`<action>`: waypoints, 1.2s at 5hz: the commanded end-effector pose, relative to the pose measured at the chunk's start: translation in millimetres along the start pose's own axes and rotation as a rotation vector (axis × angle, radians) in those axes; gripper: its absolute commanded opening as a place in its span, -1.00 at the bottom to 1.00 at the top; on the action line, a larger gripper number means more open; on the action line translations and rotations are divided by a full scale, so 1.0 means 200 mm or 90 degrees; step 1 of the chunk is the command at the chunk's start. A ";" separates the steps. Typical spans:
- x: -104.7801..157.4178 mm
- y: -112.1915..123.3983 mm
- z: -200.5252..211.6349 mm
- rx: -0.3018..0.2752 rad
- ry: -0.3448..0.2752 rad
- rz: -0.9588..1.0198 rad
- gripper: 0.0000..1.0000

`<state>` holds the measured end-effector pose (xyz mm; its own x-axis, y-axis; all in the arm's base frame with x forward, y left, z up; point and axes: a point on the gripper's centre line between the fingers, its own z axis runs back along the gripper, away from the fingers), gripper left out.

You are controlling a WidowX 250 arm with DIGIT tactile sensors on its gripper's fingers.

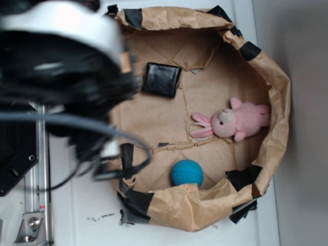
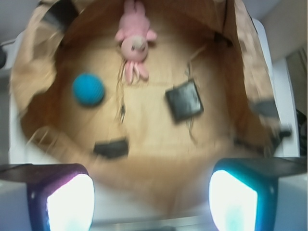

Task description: Grab the black box.

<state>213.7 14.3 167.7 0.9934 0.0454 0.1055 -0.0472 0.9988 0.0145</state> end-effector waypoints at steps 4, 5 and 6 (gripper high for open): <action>0.15 0.25 -0.67 0.020 0.026 -0.092 1.00; 0.18 0.22 -0.69 -0.001 0.010 -0.098 1.00; 0.22 0.16 -0.78 0.007 0.033 -0.093 1.00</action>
<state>262.4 56.3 14.8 0.9961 -0.0868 0.0136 0.0864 0.9959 0.0251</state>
